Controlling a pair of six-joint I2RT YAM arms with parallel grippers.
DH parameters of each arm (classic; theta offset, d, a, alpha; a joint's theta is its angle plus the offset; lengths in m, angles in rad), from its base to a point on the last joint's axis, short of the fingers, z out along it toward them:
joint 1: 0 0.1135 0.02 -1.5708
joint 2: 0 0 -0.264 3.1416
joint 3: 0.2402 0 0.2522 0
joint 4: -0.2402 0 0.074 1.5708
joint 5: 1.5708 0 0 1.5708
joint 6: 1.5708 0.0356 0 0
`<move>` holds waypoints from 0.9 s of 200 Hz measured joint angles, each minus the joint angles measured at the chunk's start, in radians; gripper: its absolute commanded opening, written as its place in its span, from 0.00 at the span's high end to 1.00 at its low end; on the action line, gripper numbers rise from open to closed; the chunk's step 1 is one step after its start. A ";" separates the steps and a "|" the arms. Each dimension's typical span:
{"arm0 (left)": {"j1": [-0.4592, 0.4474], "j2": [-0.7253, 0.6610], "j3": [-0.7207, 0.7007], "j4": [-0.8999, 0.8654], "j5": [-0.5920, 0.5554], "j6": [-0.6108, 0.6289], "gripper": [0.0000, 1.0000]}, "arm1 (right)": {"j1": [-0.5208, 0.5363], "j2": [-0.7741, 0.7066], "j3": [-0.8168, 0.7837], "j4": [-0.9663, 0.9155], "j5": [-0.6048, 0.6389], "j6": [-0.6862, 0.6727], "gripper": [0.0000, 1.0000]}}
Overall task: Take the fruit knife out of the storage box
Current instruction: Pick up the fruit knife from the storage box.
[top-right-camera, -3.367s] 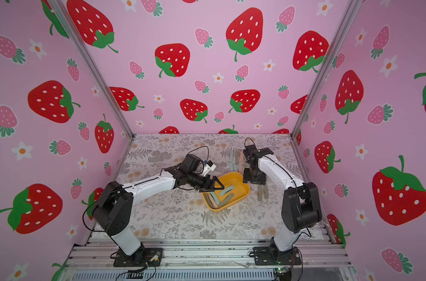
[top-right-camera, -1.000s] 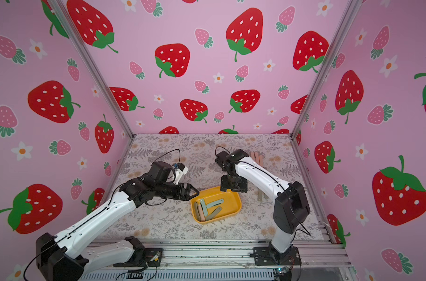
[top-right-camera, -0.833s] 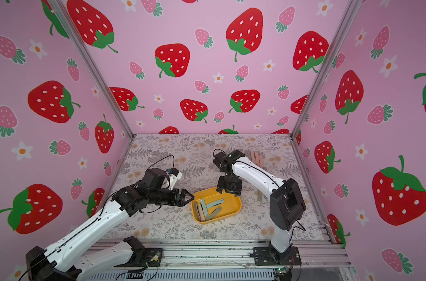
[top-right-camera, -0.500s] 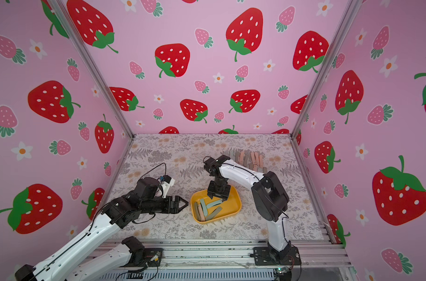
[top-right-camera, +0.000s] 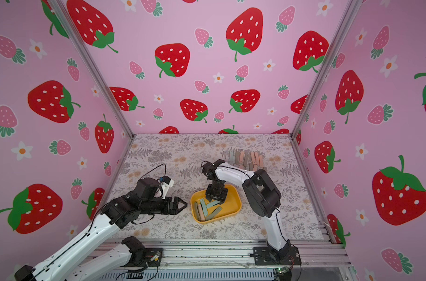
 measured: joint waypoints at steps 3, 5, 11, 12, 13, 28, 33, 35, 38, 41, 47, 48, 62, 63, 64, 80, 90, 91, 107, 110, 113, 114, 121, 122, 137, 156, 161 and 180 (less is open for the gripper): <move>0.000 0.001 0.000 0.000 0.000 0.000 0.09 | 0.000 0.003 0.001 0.001 0.000 0.000 0.44; 0.001 0.002 0.000 0.000 0.000 0.000 0.09 | 0.000 0.006 0.002 0.001 0.002 0.000 0.44; 0.002 0.003 0.000 -0.001 0.000 0.002 0.09 | 0.000 0.013 0.006 0.000 0.003 0.001 0.44; 0.002 0.003 0.000 -0.001 0.000 0.002 0.09 | 0.000 0.015 0.006 0.000 0.003 0.001 0.44; 0.002 0.003 0.000 -0.001 0.000 0.002 0.09 | 0.000 0.016 0.007 0.000 0.004 0.001 0.44; 0.005 0.005 0.000 -0.005 0.002 0.004 0.09 | 0.000 0.020 0.014 -0.001 0.007 0.001 0.45; 0.006 0.005 0.000 -0.006 0.002 0.005 0.09 | 0.000 0.021 0.017 -0.001 0.007 0.001 0.45; 0.007 0.005 0.000 -0.006 0.002 0.005 0.09 | 0.000 0.022 0.018 -0.001 0.007 0.001 0.46; 0.008 0.005 0.000 -0.006 0.003 0.005 0.09 | 0.000 0.023 0.018 -0.002 0.007 0.001 0.47; 0.008 0.005 0.000 -0.006 0.003 0.005 0.09 | 0.000 0.024 0.019 -0.001 0.008 0.000 0.47; 0.010 0.005 0.000 -0.007 0.003 0.005 0.09 | 0.000 0.024 0.019 -0.001 0.009 0.000 0.50; 0.010 0.005 0.000 -0.007 0.003 0.005 0.09 | 0.000 0.024 0.019 -0.002 0.009 0.001 0.50; 0.012 0.005 0.000 -0.007 0.003 0.005 0.09 | 0.000 0.024 0.019 -0.001 0.013 0.000 0.57; 0.013 0.005 0.000 -0.007 0.003 0.005 0.09 | 0.000 0.024 0.019 -0.001 0.013 0.001 0.57; 0.013 0.005 0.000 -0.007 0.003 0.005 0.09 | 0.000 0.024 0.019 -0.001 0.013 0.001 0.57; 0.014 0.005 0.000 -0.007 0.006 0.005 0.09 | 0.000 0.024 0.014 0.003 0.020 -0.001 0.64; 0.014 0.005 0.000 -0.007 0.008 0.005 0.09 | 0.000 0.023 0.010 0.007 0.023 0.000 0.67; 0.014 0.005 0.000 -0.007 0.008 0.005 0.09 | 0.000 0.023 0.010 0.008 0.023 -0.001 0.68; 0.015 0.005 0.000 -0.006 0.010 0.004 0.09 | 0.000 0.018 0.003 0.010 0.029 -0.007 0.71; 0.015 0.005 0.000 -0.006 0.010 0.004 0.09 | 0.000 0.016 0.002 0.010 0.029 -0.006 0.72; 0.015 0.005 0.000 -0.006 0.011 0.004 0.09 | 0.000 0.016 0.001 0.010 0.031 -0.008 0.73; 0.015 0.005 0.000 -0.006 0.011 0.004 0.09 | 0.000 0.015 0.000 0.010 0.032 -0.008 0.73; 0.015 0.007 0.000 -0.006 0.011 0.004 0.09 | 0.000 0.013 -0.002 0.011 0.034 -0.013 0.76; 0.015 0.007 0.000 -0.006 0.011 0.004 0.09 | 0.000 0.013 -0.002 0.011 0.034 -0.013 0.77; 0.015 0.014 0.000 -0.005 0.012 0.004 0.09 | 0.000 0.010 -0.005 0.010 0.038 -0.017 0.78; 0.017 0.024 0.000 -0.005 0.018 0.004 0.09 | 0.000 0.008 -0.005 0.010 0.043 -0.026 0.81; 0.017 0.027 0.001 -0.005 0.018 0.004 0.09 | 0.000 0.008 -0.004 0.008 0.046 -0.029 0.81; 0.017 0.043 0.012 -0.006 0.021 0.005 0.09 | 0.000 0.008 0.002 0.003 0.057 -0.045 0.82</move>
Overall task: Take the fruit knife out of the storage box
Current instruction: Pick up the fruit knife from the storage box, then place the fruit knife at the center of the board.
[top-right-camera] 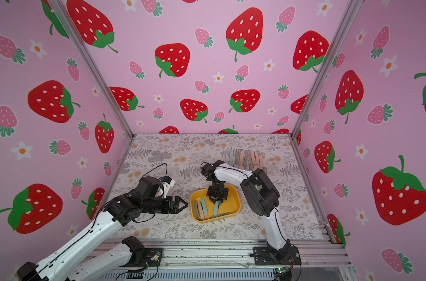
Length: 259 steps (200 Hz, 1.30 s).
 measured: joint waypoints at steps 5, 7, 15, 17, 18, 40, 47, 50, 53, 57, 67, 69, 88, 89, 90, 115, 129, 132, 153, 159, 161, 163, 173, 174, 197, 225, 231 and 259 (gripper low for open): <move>0.000 0.005 0.005 0.000 0.002 0.000 0.09 | 0.000 0.000 0.002 -0.001 0.005 -0.005 0.82; 0.000 0.006 0.007 0.000 0.003 0.000 0.09 | 0.000 0.000 0.003 -0.002 0.006 -0.006 0.82; 0.000 0.014 0.016 0.001 0.005 0.002 0.09 | 0.000 0.000 0.005 -0.003 0.014 -0.013 0.82; 0.000 0.015 0.018 0.001 0.006 0.002 0.09 | 0.000 0.000 0.006 -0.003 0.016 -0.015 0.82; 0.000 0.017 0.019 0.001 0.006 0.002 0.09 | 0.000 0.000 0.006 -0.003 0.018 -0.016 0.82; 0.000 0.037 0.039 0.006 0.013 0.005 0.09 | 0.000 -0.006 0.008 -0.012 0.039 -0.037 0.82; 0.000 0.045 0.043 0.010 0.015 0.006 0.09 | 0.000 -0.010 0.008 -0.015 0.048 -0.042 0.82; 0.000 0.047 0.045 0.011 0.016 0.007 0.09 | 0.000 -0.013 0.008 -0.017 0.051 -0.045 0.82; 0.000 0.051 0.046 0.014 0.016 0.007 0.09 | 0.000 -0.015 0.009 -0.018 0.054 -0.047 0.82; 0.000 0.056 0.048 0.016 0.017 0.007 0.09 | 0.000 -0.019 0.010 -0.021 0.059 -0.052 0.82; 0.000 0.069 0.051 0.024 0.023 0.007 0.09 | 0.000 -0.031 0.016 -0.028 0.070 -0.061 0.82; 0.000 0.072 0.051 0.026 0.024 0.007 0.10 | 0.000 -0.034 0.017 -0.029 0.072 -0.062 0.82; 0.000 0.103 0.056 0.038 0.033 0.007 0.10 | 0.000 -0.063 0.035 -0.048 0.091 -0.080 0.81; 0.000 0.105 0.056 0.039 0.034 0.007 0.10 | 0.000 -0.063 0.036 -0.048 0.092 -0.082 0.82; 0.000 0.106 0.057 0.040 0.034 0.007 0.10 | 0.000 -0.064 0.037 -0.048 0.092 -0.083 0.82; 0.001 0.148 0.073 0.057 0.045 0.008 0.10 | 0.000 -0.099 0.060 -0.071 0.116 -0.103 0.81; 0.001 0.170 0.088 0.068 0.053 0.011 0.10 | 0.000 -0.114 0.066 -0.082 0.127 -0.113 0.81; 0.001 0.175 0.092 0.072 0.056 0.011 0.10 | 0.000 -0.116 0.068 -0.085 0.129 -0.114 0.81; 0.000 0.214 0.117 0.090 0.068 0.019 0.10 | 0.000 -0.129 0.079 -0.105 0.149 -0.130 0.81; -0.002 0.227 0.127 0.096 0.071 0.021 0.10 | 0.000 -0.130 0.083 -0.113 0.153 -0.133 0.81; -0.002 0.231 0.129 0.097 0.072 0.022 0.10 | 0.000 -0.132 0.085 -0.116 0.156 -0.134 0.81; -0.003 0.234 0.132 0.098 0.073 0.023 0.10 | 0.000 -0.132 0.087 -0.118 0.157 -0.135 0.81; -0.006 0.258 0.151 0.104 0.077 0.026 0.10 | -0.001 -0.140 0.092 -0.127 0.166 -0.138 0.81; -0.006 0.260 0.152 0.104 0.077 0.026 0.10 | -0.001 -0.140 0.092 -0.128 0.167 -0.138 0.81; -0.018 0.315 0.195 0.121 0.089 0.032 0.10 | -0.010 -0.175 0.092 -0.153 0.182 -0.146 0.81; -0.032 0.397 0.261 0.145 0.105 0.041 0.10 | -0.049 -0.248 0.092 -0.189 0.201 -0.157 0.81; -0.036 0.420 0.282 0.152 0.110 0.043 0.10 | -0.064 -0.265 0.092 -0.195 0.204 -0.161 0.81; -0.055 0.529 0.378 0.187 0.129 0.048 0.10 | -0.163 -0.350 0.058 -0.203 0.224 -0.184 0.81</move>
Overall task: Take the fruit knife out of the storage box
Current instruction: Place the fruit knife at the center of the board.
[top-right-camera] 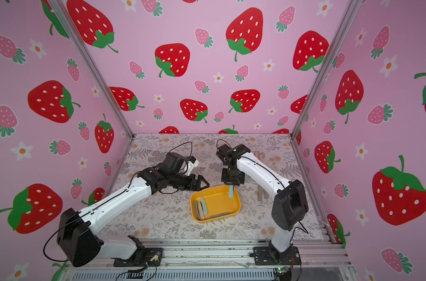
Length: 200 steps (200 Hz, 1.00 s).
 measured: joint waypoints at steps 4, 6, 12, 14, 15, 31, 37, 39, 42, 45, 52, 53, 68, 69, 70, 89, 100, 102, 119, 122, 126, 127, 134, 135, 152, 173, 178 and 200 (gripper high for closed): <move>-0.003 0.016 0.015 0.004 0.002 0.001 0.10 | -0.019 -0.011 -0.010 0.000 0.004 -0.006 0.81; -0.005 0.023 0.020 0.006 0.004 0.001 0.10 | -0.024 -0.014 -0.013 -0.001 0.005 -0.007 0.81; -0.010 0.047 0.040 0.015 0.009 0.003 0.10 | -0.050 -0.026 -0.029 0.000 0.010 -0.014 0.81; -0.012 0.057 0.048 0.020 0.010 0.004 0.10 | -0.060 -0.030 -0.036 0.000 0.011 -0.016 0.81; -0.013 0.061 0.051 0.020 0.011 0.004 0.10 | -0.063 -0.031 -0.038 0.001 0.012 -0.017 0.81; -0.026 0.122 0.100 0.036 0.023 0.007 0.11 | -0.124 -0.041 -0.079 0.002 0.030 -0.039 0.80; -0.031 0.148 0.117 0.044 0.029 0.009 0.11 | -0.145 -0.040 -0.093 0.004 0.038 -0.047 0.81; -0.031 0.153 0.122 0.045 0.031 0.009 0.11 | -0.152 -0.040 -0.098 0.005 0.041 -0.050 0.81; -0.033 0.165 0.130 0.047 0.034 0.010 0.11 | -0.161 -0.038 -0.105 0.006 0.045 -0.055 0.80; -0.034 0.172 0.135 0.048 0.037 0.010 0.11 | -0.169 -0.037 -0.110 0.006 0.048 -0.058 0.80; -0.036 0.196 0.149 0.053 0.044 0.011 0.11 | -0.187 -0.030 -0.122 0.010 0.059 -0.069 0.80; -0.036 0.198 0.150 0.053 0.045 0.011 0.11 | -0.190 -0.028 -0.124 0.011 0.061 -0.072 0.80; -0.040 0.235 0.170 0.063 0.060 0.013 0.11 | -0.214 -0.003 -0.136 0.021 0.085 -0.092 0.80; -0.040 0.237 0.171 0.063 0.061 0.013 0.11 | -0.216 0.000 -0.137 0.021 0.087 -0.095 0.80; -0.040 0.239 0.172 0.063 0.062 0.013 0.11 | -0.217 0.002 -0.137 0.022 0.087 -0.096 0.80; -0.040 0.267 0.187 0.067 0.076 0.016 0.11 | -0.238 0.060 -0.137 0.047 0.118 -0.124 0.80; -0.040 0.275 0.193 0.067 0.082 0.019 0.11 | -0.245 0.096 -0.137 0.067 0.134 -0.140 0.80; -0.040 0.276 0.193 0.067 0.083 0.020 0.11 | -0.247 0.103 -0.137 0.071 0.138 -0.143 0.80; -0.040 0.277 0.198 0.066 0.094 0.026 0.11 | -0.251 0.156 -0.136 0.100 0.163 -0.170 0.80; -0.040 0.277 0.198 0.066 0.096 0.027 0.11 | -0.252 0.165 -0.135 0.105 0.167 -0.173 0.80; -0.040 0.277 0.200 0.066 0.097 0.029 0.11 | -0.253 0.175 -0.133 0.110 0.173 -0.180 0.80; -0.040 0.277 0.200 0.066 0.097 0.029 0.11 | -0.253 0.181 -0.132 0.111 0.176 -0.183 0.80; -0.040 0.277 0.201 0.066 0.098 0.031 0.11 | -0.253 0.203 -0.125 0.114 0.188 -0.192 0.80; -0.040 0.277 0.201 0.066 0.099 0.031 0.11 | -0.253 0.204 -0.124 0.115 0.190 -0.193 0.80; -0.040 0.277 0.201 0.066 0.105 0.031 0.11 | -0.253 0.248 -0.108 0.129 0.215 -0.216 0.80; -0.040 0.278 0.201 0.065 0.115 0.034 0.11 | -0.253 0.285 -0.098 0.149 0.236 -0.239 0.79; -0.040 0.278 0.201 0.064 0.116 0.035 0.11 | -0.253 0.292 -0.098 0.154 0.240 -0.243 0.79; -0.040 0.288 0.209 0.059 0.122 0.042 0.11 | -0.253 0.316 -0.098 0.160 0.258 -0.259 0.78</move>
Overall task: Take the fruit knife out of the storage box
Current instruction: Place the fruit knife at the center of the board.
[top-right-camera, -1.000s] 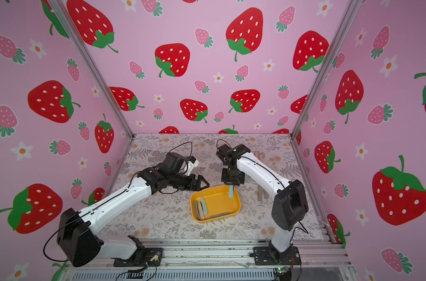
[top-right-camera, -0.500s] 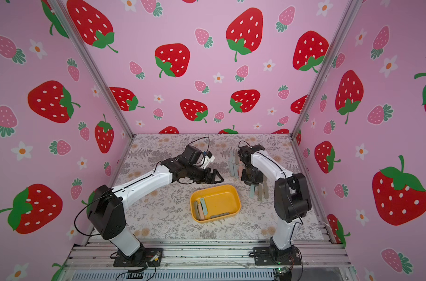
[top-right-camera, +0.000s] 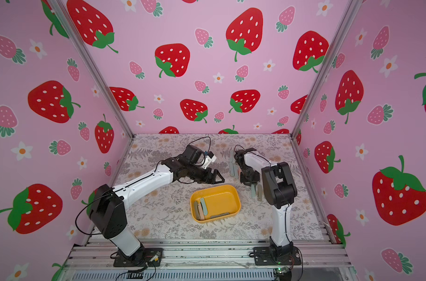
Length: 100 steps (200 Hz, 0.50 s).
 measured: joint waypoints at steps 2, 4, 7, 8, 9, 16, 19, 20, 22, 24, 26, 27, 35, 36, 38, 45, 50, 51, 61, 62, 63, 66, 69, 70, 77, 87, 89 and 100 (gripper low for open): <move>0.000 0.002 0.002 0.000 0.000 0.002 0.11 | 0.000 0.003 0.000 0.000 0.003 -0.002 0.78; 0.000 0.003 0.003 0.000 0.000 0.003 0.11 | 0.000 0.004 0.000 0.000 0.003 -0.003 0.78; 0.000 0.006 0.005 0.000 0.001 0.004 0.11 | 0.000 0.006 0.000 0.000 0.006 -0.005 0.78; 0.000 0.006 0.005 0.000 0.001 0.005 0.11 | 0.000 0.008 0.000 0.000 0.007 -0.005 0.78; 0.000 0.007 0.005 0.000 0.001 0.005 0.11 | 0.000 0.008 0.000 0.000 0.008 -0.006 0.78; 0.000 0.012 0.008 0.000 0.001 0.008 0.11 | 0.000 0.013 0.000 0.000 0.012 -0.010 0.77; 0.000 0.013 0.008 -0.002 0.001 0.008 0.11 | 0.000 0.015 0.001 0.000 0.013 -0.011 0.77; 0.000 0.014 0.008 -0.002 0.001 0.008 0.11 | 0.000 0.016 0.001 0.000 0.014 -0.011 0.77; 0.000 0.015 0.009 -0.002 0.001 0.009 0.11 | 0.000 0.017 0.001 0.000 0.015 -0.011 0.77; 0.000 0.016 0.009 -0.002 0.002 0.010 0.11 | 0.000 0.018 0.001 0.000 0.016 -0.013 0.77; 0.000 0.017 0.009 -0.002 0.002 0.011 0.11 | 0.000 0.019 0.001 0.001 0.017 -0.014 0.77; 0.000 0.018 0.009 -0.002 0.003 0.011 0.11 | 0.000 0.019 0.001 0.001 0.018 -0.014 0.76; 0.001 0.022 0.010 -0.005 0.006 0.013 0.11 | 0.000 0.022 0.001 0.000 0.021 -0.015 0.75; 0.001 0.022 0.010 -0.005 0.006 0.013 0.11 | 0.000 0.022 0.001 0.000 0.022 -0.015 0.75; 0.001 0.023 0.010 -0.007 0.007 0.014 0.11 | 0.000 0.022 0.001 0.000 0.023 -0.016 0.75; 0.002 0.025 0.010 -0.010 0.008 0.014 0.11 | 0.000 0.022 0.001 0.000 0.023 -0.018 0.72; 0.003 0.026 0.010 -0.014 0.008 0.014 0.11 | 0.000 0.022 0.001 0.000 0.023 -0.017 0.72; 0.003 0.026 0.010 -0.015 0.009 0.014 0.11 | 0.000 0.022 0.001 0.000 0.023 -0.017 0.71; 0.005 0.026 0.010 -0.018 0.012 0.015 0.11 | -0.001 0.022 0.001 0.000 0.023 -0.017 0.65; 0.005 0.026 0.010 -0.019 0.013 0.015 0.11 | -0.001 0.022 0.001 0.001 0.023 -0.017 0.64; 0.005 0.026 0.010 -0.019 0.013 0.015 0.11 | -0.001 0.022 0.001 0.000 0.023 -0.017 0.63; 0.005 0.026 0.010 -0.019 0.015 0.015 0.11 | -0.001 0.022 0.001 0.000 0.023 -0.017 0.61; 0.006 0.026 0.010 -0.019 0.016 0.015 0.11 | -0.001 0.022 0.001 0.000 0.023 -0.016 0.59; 0.006 0.026 0.010 -0.019 0.016 0.015 0.11 | -0.001 0.022 0.001 0.000 0.023 -0.016 0.58; 0.007 0.026 0.010 -0.019 0.017 0.015 0.11 | -0.001 0.021 0.001 0.000 0.026 -0.016 0.53; 0.009 0.026 0.010 -0.020 0.018 0.016 0.11 | -0.001 0.016 0.001 0.000 0.026 -0.017 0.51; 0.009 0.026 0.010 -0.020 0.018 0.016 0.11 | -0.001 0.014 0.001 -0.001 0.026 -0.016 0.50; 0.011 0.026 0.010 -0.022 0.018 0.015 0.11 | -0.001 0.003 0.001 -0.001 0.023 -0.016 0.49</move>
